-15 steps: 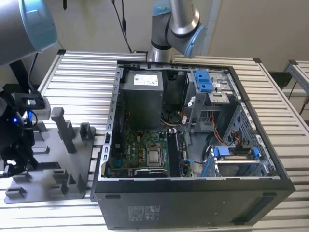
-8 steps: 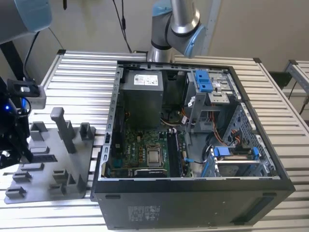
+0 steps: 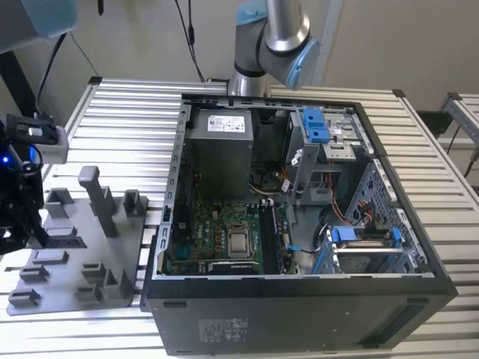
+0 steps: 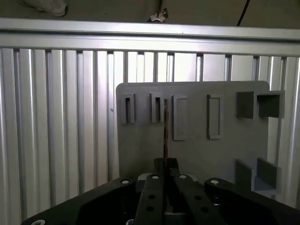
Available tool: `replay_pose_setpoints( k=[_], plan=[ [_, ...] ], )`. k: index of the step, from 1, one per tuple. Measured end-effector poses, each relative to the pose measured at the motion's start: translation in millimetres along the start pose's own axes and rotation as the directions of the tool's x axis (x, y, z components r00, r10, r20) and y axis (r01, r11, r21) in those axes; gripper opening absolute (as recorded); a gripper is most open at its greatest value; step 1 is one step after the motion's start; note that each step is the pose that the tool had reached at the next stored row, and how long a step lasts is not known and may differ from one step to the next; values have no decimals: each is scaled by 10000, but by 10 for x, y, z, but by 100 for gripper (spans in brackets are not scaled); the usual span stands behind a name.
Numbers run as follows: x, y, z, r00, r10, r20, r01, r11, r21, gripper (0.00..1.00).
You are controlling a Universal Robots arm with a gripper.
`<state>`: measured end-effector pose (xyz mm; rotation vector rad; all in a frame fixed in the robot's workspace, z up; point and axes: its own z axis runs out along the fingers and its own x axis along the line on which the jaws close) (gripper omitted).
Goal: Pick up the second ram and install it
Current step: 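Pick up the second ram and move it above second insertion slot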
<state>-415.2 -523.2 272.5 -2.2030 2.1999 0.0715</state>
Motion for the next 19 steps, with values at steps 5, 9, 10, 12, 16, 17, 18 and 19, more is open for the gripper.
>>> replay_pose_setpoints(
  k=[5, 9, 10, 12, 16, 17, 18, 19],
  plan=[
    [-12, 3, -226, 10000, 0, -1, 0, 10000, 0, 14],
    [-21, 5, -405, 10000, -1, 0, 1, 10000, 1, 14],
    [-24, 6, -454, 10000, 0, -1, 0, 10000, 0, 14],
    [-28, 7, -543, 10000, 0, 0, 0, 10000, 0, 14],
    [-38, 10, -726, 10000, 0, -1, 0, 10000, 0, 14],
    [-40, 10, -771, 10000, -1, -1, 1, 10000, 0, 14],
    [-43, 11, -816, 10000, 0, 0, 0, 10000, 1, 14],
    [-45, 11, -861, 10000, 0, -1, 0, 10000, -1, 14]
  ],
)
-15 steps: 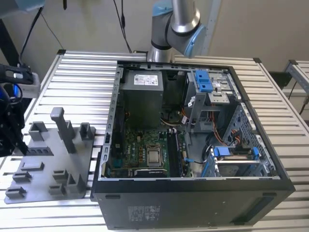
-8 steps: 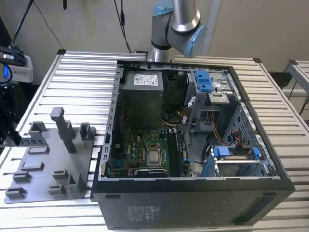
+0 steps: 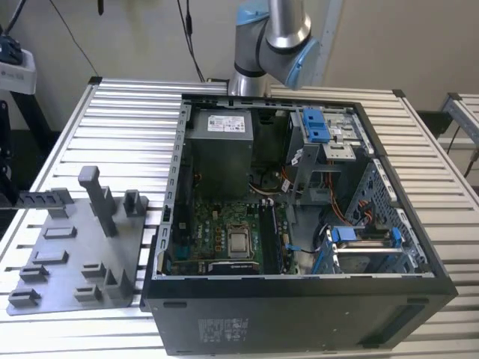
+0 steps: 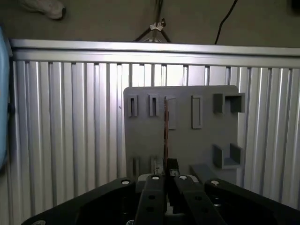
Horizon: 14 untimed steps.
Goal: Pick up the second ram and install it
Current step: 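Pick up the second ram and move it above second insertion slot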
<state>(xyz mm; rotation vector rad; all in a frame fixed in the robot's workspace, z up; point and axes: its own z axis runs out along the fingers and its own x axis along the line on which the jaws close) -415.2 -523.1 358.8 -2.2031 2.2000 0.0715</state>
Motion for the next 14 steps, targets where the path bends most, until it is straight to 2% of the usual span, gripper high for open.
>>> replay_pose_setpoints(
  k=[13, 14],
  plan=[
    [-31, 7, -589, 10000, 0, 1, 0, 10000, 2, 14],
    [-31, 7, -594, 10000, -1, 2, 1, 10000, 2, 14]
  ],
)
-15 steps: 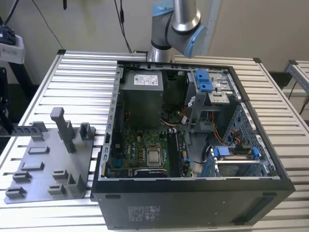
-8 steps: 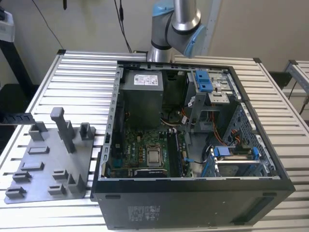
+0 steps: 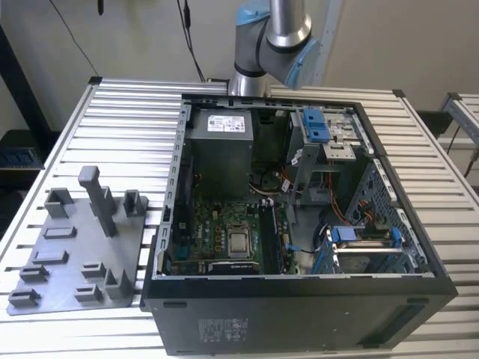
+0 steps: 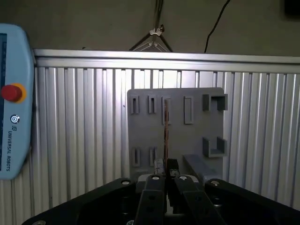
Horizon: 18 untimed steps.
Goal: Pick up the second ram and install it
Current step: 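Pick up the second ram and move it above second insertion slot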
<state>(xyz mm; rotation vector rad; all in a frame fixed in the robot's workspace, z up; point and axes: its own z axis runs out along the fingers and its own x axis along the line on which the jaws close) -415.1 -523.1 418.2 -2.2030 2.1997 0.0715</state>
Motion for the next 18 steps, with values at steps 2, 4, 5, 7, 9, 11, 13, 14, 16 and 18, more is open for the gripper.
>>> replay_pose_setpoints(
  k=[2, 4, 5, 7, 9, 11, 13, 14, 16, 18],
  plan=[
    [0, 0, 0, 10000, 0, 0, 0, 10000, 0, 14],
    [0, 0, 0, 10000, 1, -1, -1, 10000, 0, 14],
    [0, 0, -1, 10000, 2, -1, -2, 10000, -2, 14],
    [0, 0, -1, 10000, 2, -2, -2, 10000, -2, 14],
    [0, 0, -1, 10000, 3, -2, -3, 10000, -2, 14],
    [-1, -27, -3, 10000, 1, -4, -1, 10000, -4, 14],
    [-2, -78, -2, 10000, 2, -2, -2, 10000, -3, 14],
    [-2, -103, -2, 10000, 2, -2, -2, 10000, -2, 14],
    [-3, -166, -4, 10000, 1, -2, -1, 10000, -3, 14],
    [-4, -230, -4, 10000, 2, -2, -2, 10000, -3, 14]
  ],
)
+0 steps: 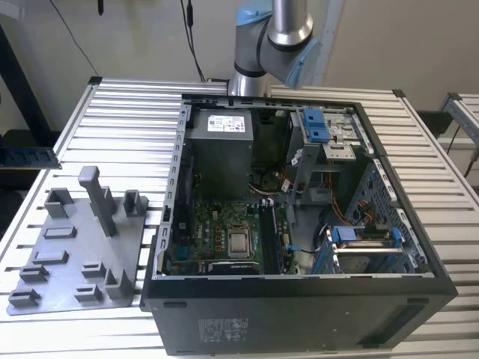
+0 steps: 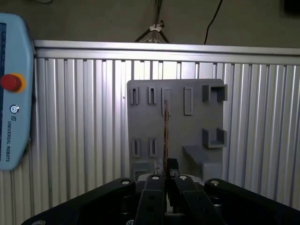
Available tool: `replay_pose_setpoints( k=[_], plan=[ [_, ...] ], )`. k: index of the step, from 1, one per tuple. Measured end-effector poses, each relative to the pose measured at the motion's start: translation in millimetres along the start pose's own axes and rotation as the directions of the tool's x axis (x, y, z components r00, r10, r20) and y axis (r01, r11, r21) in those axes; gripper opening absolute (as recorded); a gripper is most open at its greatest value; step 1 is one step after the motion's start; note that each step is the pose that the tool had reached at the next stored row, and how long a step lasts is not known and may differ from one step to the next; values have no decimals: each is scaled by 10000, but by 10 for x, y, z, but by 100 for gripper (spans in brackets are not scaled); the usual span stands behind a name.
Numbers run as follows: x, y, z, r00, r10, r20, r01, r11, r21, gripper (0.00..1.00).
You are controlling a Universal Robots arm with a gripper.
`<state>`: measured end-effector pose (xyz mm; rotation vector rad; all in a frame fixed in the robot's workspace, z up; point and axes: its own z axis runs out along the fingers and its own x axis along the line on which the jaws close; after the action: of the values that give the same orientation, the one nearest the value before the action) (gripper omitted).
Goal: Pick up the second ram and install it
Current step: 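Pick up the second ram and move it above second insertion slot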
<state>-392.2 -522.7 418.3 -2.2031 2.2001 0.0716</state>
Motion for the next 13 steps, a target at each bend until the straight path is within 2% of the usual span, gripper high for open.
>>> replay_pose_setpoints(
  k=[9, 13],
  plan=[
    [-6, -318, -4, 10000, -2, 0, 2, 10000, -2, 14],
    [-8, -438, -5, 10000, -2, 0, 2, 10000, -2, 14]
  ],
)
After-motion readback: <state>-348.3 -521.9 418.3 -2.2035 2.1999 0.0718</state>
